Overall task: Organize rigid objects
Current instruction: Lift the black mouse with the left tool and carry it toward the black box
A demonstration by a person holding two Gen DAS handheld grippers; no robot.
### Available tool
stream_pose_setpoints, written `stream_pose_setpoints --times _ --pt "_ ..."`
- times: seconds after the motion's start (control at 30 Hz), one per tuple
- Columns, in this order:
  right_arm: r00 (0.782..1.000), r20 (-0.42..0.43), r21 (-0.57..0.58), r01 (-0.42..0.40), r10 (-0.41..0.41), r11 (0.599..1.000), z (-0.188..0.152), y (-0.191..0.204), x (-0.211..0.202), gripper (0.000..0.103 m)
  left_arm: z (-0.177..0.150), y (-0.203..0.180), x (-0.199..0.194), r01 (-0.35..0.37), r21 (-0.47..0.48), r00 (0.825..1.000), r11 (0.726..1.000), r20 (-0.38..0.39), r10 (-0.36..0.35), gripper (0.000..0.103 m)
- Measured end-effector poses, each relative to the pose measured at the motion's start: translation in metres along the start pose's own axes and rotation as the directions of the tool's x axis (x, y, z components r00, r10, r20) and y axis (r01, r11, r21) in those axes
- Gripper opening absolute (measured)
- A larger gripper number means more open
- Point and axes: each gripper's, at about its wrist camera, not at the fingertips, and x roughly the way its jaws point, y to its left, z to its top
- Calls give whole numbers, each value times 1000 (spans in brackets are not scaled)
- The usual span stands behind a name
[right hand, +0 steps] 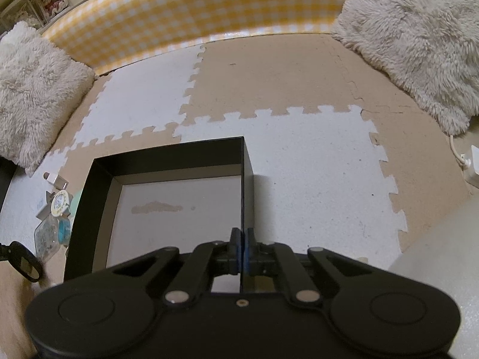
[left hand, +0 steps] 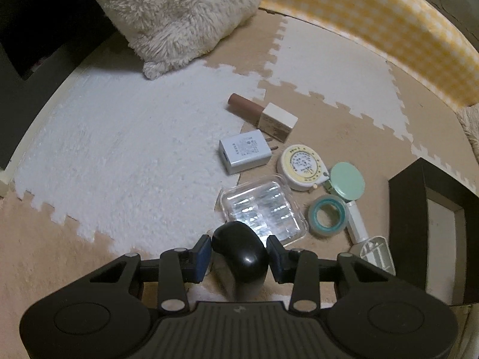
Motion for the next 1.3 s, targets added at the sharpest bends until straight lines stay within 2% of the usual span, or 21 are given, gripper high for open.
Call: stream_pose_setpoints --times 0.13,0.2,0.27,0.3,0.53,0.73,1.0,1.17,1.3 --pt "1000 0 -3 4 -4 1000 0 1 0 3 5 8 11 -47 -30 999 998 -3 47 46" --pt "1000 0 -2 4 -4 1000 -1 1 0 3 5 13 11 -94 -45 996 995 -2 94 62" --pt "1000 -1 0 3 -3 1000 -1 1 0 3 4 19 9 -139 -61 990 988 -12 138 74" --pt "1000 -1 2 2 -2 1000 -1 1 0 3 3 23 9 -157 -75 988 985 -19 156 77" --pt "1000 -3 -1 5 -5 1000 -1 1 0 3 -3 45 6 -188 -187 982 964 -49 182 77" --pt "1000 -4 1 6 -6 1000 -1 1 0 3 -2 45 13 -183 -197 983 963 -66 173 74" --pt "1000 -7 12 4 -4 1000 0 1 -1 3 3 56 30 -167 -293 985 941 -95 145 61" --pt "1000 4 35 -4 4 999 2 -2 -5 3 5 56 28 -158 -291 987 944 -79 141 60" --pt "1000 0 30 -3 3 1000 2 -2 -4 3 6 47 17 -120 -261 993 958 -38 114 59"
